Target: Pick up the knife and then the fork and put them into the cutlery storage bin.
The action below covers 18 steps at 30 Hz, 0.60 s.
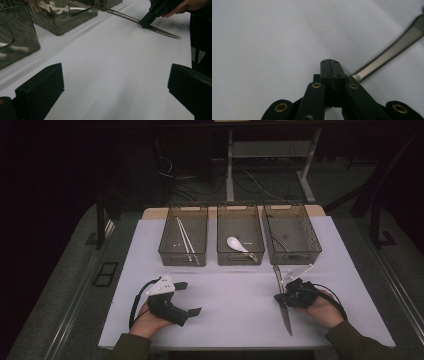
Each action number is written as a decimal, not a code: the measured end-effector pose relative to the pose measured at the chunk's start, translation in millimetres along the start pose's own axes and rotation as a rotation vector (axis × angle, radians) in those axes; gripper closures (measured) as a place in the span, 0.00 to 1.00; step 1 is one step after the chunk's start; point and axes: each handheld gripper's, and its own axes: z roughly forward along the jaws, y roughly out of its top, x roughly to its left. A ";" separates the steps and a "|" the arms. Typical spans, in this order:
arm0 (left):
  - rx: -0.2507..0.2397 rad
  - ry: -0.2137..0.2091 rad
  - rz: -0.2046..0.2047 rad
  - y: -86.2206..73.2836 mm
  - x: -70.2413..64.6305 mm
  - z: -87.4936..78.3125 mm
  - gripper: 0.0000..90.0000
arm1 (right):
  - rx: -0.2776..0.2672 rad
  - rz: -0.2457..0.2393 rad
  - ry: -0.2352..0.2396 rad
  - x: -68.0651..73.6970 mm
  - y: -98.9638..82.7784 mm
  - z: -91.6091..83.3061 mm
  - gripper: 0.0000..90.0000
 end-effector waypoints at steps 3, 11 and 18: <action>0.004 -0.001 0.005 0.1 0.2 -0.3 0.00 | 0.008 0.001 -0.001 -0.5 -1.0 -1.3 1.00; 0.001 -0.001 0.001 0.0 0.0 -0.2 0.00 | 0.025 0.010 -0.021 -3.6 -7.1 -7.1 1.00; 0.002 0.001 0.003 0.1 0.0 -0.5 0.00 | 0.036 0.027 -0.046 -10.7 -12.4 -12.1 1.00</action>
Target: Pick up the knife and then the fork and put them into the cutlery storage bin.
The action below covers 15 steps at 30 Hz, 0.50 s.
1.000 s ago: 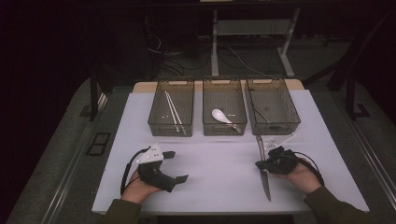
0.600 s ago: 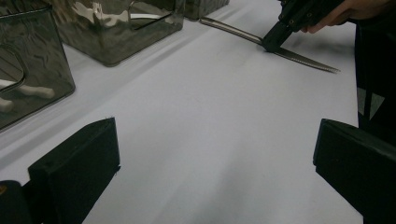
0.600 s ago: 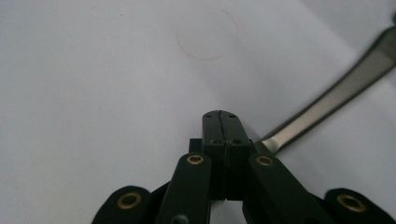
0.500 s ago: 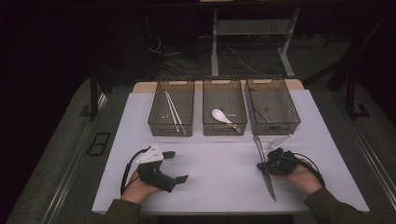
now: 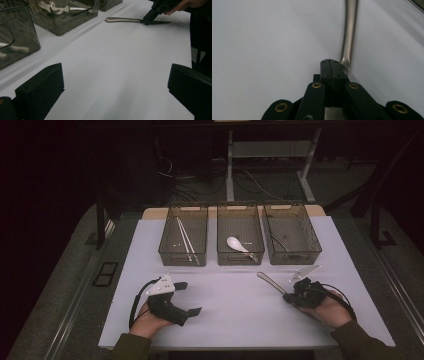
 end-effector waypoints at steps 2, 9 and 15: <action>-0.003 0.000 -0.004 0.0 -0.2 0.2 0.00 | 0.004 0.001 -0.007 -2.2 -0.9 -0.9 1.00; -0.004 0.000 -0.002 0.0 -0.1 0.0 0.00 | 0.020 0.007 -0.020 -11.6 -3.6 -3.8 1.00; 0.001 0.000 -0.002 -0.2 0.4 0.7 0.00 | 0.027 -0.003 0.013 -16.4 2.9 -11.8 0.91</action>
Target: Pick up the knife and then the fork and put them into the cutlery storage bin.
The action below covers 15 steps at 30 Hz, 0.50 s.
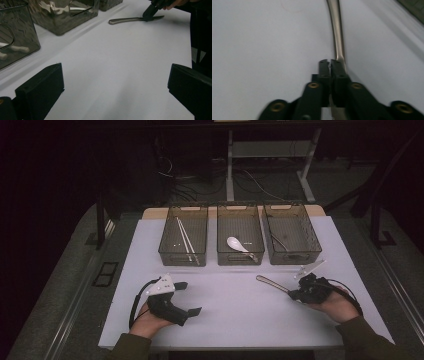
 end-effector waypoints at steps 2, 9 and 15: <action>0.001 0.001 0.002 0.1 0.0 0.2 0.00 | 0.012 -0.018 -0.005 -2.1 6.7 -4.1 0.89; -0.001 0.001 -0.001 0.0 0.0 0.1 0.00 | 0.087 -0.057 -0.023 -8.5 31.6 2.2 0.77; -0.004 0.001 -0.003 0.1 0.0 -0.4 0.00 | 0.181 -0.119 -0.037 -7.4 54.7 16.6 0.80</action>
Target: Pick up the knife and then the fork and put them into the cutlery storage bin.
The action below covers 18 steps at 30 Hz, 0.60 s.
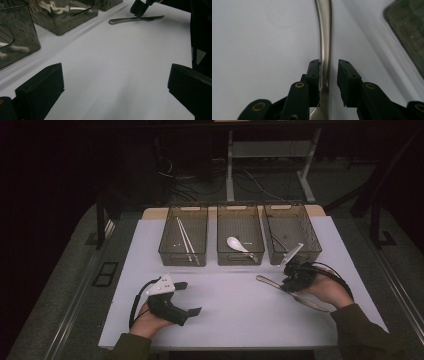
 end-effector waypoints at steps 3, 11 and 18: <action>-0.001 0.000 0.000 -0.1 -0.1 -0.1 0.00 | 0.056 -0.023 0.006 0.5 7.7 5.5 0.81; 0.000 -0.003 0.001 0.0 0.1 0.2 0.00 | 0.122 -0.030 0.014 -0.6 13.2 13.9 0.85; 0.003 -0.006 0.005 -0.2 0.0 1.0 0.00 | 0.136 -0.005 0.048 -3.7 15.6 15.6 0.85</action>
